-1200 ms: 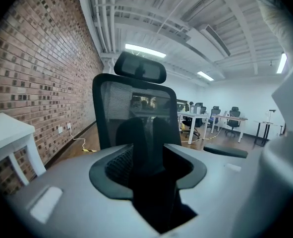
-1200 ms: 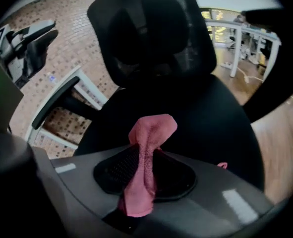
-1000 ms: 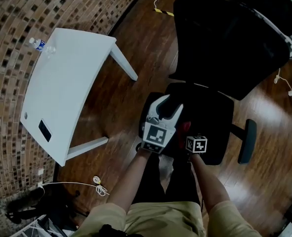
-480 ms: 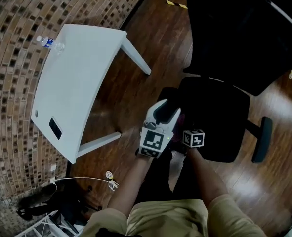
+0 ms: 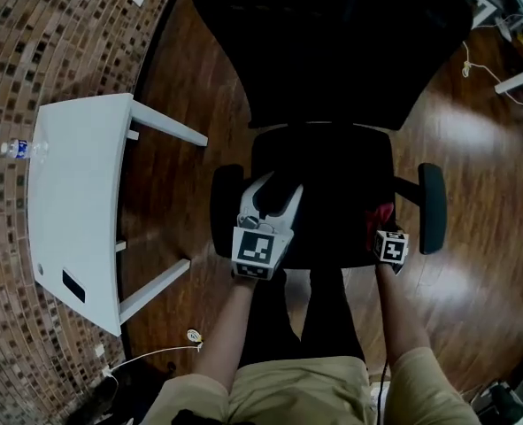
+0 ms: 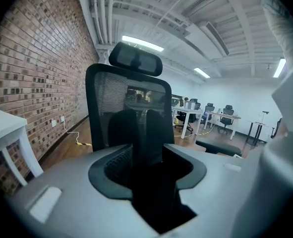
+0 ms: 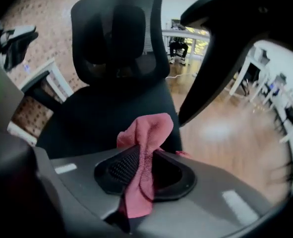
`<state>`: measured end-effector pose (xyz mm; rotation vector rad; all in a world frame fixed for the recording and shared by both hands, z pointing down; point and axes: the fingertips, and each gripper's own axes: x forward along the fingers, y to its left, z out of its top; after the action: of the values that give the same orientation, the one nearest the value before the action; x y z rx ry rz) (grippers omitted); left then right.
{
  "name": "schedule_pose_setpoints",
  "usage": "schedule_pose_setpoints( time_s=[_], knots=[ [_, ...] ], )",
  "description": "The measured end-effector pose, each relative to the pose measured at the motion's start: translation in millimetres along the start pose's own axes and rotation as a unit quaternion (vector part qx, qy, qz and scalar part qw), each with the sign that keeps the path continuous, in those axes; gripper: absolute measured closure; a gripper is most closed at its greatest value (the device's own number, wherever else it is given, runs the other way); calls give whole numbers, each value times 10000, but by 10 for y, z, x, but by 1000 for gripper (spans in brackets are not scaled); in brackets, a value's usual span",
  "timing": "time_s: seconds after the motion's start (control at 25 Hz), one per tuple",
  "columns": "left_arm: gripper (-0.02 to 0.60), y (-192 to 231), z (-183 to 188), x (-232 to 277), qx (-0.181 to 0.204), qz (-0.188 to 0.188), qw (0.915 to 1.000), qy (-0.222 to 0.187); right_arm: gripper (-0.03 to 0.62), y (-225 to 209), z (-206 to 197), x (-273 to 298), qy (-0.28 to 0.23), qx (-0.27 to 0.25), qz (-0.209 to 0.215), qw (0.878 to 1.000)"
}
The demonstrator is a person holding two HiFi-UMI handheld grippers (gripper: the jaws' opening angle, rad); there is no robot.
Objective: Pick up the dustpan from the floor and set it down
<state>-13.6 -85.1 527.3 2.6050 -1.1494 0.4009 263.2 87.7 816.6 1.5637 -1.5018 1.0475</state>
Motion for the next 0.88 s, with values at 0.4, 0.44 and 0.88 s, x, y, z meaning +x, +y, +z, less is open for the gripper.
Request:
schedule_pose_setpoints(
  time_s=[0.4, 0.44, 0.88],
  knots=[
    [411, 309, 111, -189, -58, 331, 9994, 31, 511, 1280, -47, -44, 85, -450, 1098, 9929],
    [410, 353, 124, -244, -57, 360, 9993, 26, 511, 1660, -99, -70, 63, -507, 1444, 9882],
    [411, 783, 117, -879, 149, 610, 9980, -3, 510, 4246, -384, 26, 198, -355, 3654, 9300]
  ],
)
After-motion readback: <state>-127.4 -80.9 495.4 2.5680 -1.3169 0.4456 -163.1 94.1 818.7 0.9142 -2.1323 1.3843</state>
